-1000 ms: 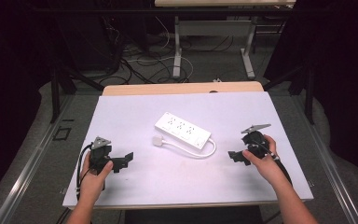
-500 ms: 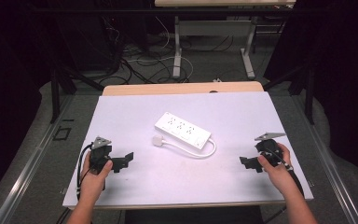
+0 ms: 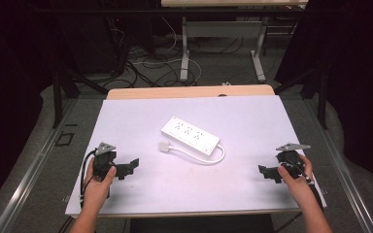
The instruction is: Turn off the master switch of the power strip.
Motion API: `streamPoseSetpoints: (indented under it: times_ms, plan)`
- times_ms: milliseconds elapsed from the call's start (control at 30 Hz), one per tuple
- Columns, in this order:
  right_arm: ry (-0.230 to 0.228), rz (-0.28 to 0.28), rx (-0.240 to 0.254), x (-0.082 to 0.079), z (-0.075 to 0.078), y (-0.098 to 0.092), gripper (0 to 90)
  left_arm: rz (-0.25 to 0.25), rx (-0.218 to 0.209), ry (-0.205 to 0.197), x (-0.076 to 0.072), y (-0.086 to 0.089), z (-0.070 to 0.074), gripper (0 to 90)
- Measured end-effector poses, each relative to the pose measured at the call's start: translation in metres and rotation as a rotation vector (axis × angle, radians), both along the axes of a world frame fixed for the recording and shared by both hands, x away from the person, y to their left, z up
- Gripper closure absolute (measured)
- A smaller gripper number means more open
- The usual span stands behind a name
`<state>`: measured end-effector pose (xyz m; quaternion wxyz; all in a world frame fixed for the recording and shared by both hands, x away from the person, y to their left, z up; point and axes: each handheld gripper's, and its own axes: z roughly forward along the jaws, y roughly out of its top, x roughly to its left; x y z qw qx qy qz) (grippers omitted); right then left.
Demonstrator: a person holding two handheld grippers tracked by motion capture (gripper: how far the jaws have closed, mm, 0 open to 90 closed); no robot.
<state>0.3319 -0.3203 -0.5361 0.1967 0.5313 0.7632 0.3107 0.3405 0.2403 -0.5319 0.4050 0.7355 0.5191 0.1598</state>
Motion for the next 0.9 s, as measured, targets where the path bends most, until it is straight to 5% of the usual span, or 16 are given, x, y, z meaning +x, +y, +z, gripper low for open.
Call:
streamPoseSetpoints:
  times_ms: [500, 900]
  plan:
    - [-0.023, -0.07, 0.024, -0.004, -0.008, -0.018, 0.0, 0.002, 0.008, 0.001, 0.0, 0.0, -0.001, 0.9]
    - [-0.035, -0.07, 0.026, -0.008, -0.009, -0.021, 0.0, 0.005, 0.004, -0.001, 0.001, 0.0, -0.001, 0.9]
